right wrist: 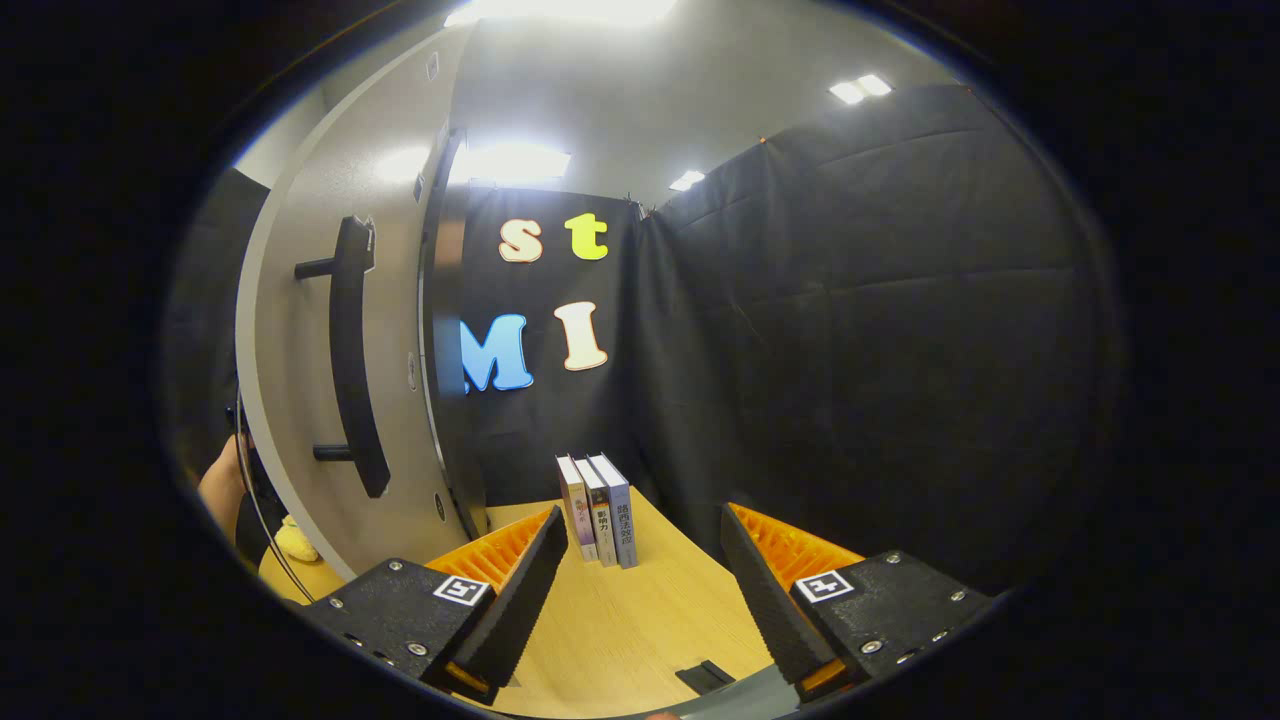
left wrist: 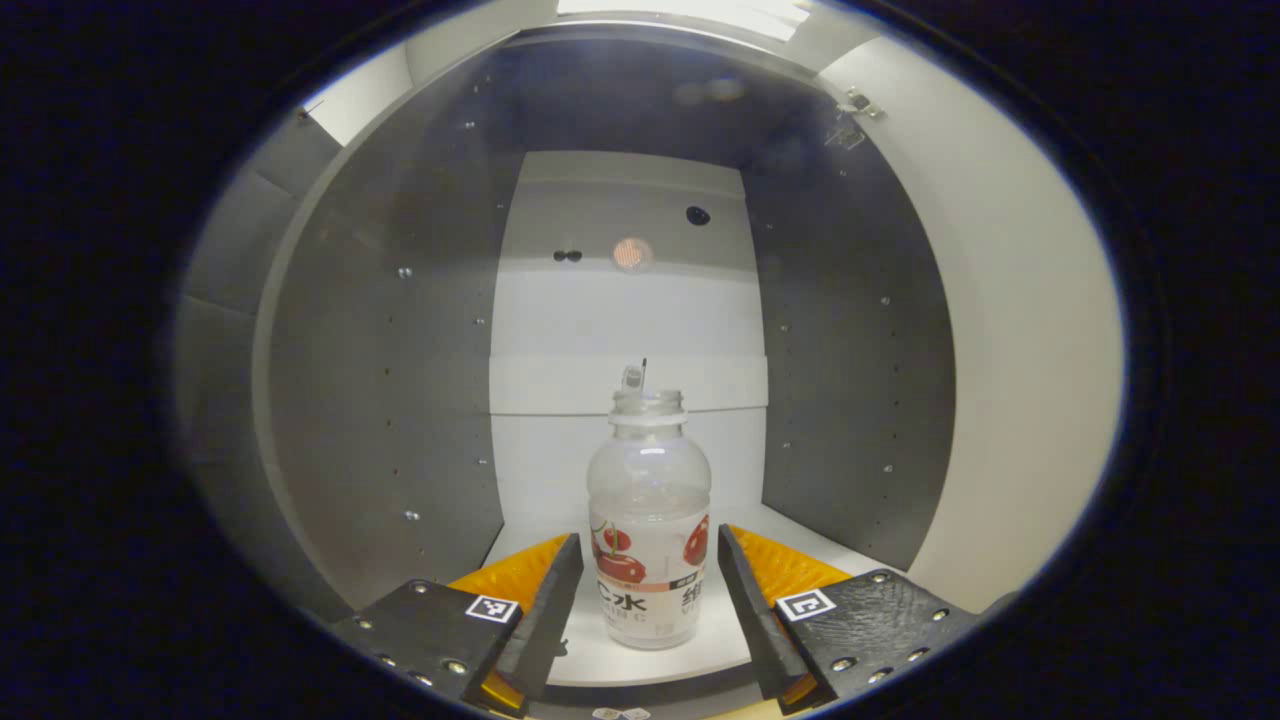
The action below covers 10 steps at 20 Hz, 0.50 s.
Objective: Open the cabinet door with the right hand, grasp the bottle in the cabinet with the left hand and place it on the coaster, then close the cabinet door with the right hand.
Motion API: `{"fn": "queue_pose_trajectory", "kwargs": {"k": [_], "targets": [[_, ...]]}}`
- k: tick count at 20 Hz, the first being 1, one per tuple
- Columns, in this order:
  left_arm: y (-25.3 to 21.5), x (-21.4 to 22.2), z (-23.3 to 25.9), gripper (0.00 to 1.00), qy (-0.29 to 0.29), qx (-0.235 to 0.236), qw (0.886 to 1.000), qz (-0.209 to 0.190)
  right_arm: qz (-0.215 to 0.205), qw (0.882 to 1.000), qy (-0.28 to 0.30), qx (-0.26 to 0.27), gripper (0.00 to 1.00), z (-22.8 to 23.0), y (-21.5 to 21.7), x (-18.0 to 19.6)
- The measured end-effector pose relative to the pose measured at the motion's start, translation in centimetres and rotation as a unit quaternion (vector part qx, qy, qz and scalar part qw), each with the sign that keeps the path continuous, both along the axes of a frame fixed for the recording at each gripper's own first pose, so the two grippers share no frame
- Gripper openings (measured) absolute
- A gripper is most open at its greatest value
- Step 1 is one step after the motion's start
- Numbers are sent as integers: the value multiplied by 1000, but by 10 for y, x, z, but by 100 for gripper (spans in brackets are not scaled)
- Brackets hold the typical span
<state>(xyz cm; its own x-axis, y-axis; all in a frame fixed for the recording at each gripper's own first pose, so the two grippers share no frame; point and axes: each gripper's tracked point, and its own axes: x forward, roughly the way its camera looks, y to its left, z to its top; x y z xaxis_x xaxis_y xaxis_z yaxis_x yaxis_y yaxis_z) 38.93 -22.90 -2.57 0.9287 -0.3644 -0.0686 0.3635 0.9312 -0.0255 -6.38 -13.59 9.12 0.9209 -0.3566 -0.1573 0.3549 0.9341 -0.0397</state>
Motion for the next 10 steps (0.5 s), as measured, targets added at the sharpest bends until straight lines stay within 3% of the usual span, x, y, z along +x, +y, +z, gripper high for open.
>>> {"fn": "queue_pose_trajectory", "kwargs": {"k": [5,10], "targets": [[-3,15,-11,78,18,-18,1000,1,6,1000,4,0,95,-1,4,4],[3,6,-2,71,17,-31,999,8,25,1000,2,7,95,-3,4,8]]}}
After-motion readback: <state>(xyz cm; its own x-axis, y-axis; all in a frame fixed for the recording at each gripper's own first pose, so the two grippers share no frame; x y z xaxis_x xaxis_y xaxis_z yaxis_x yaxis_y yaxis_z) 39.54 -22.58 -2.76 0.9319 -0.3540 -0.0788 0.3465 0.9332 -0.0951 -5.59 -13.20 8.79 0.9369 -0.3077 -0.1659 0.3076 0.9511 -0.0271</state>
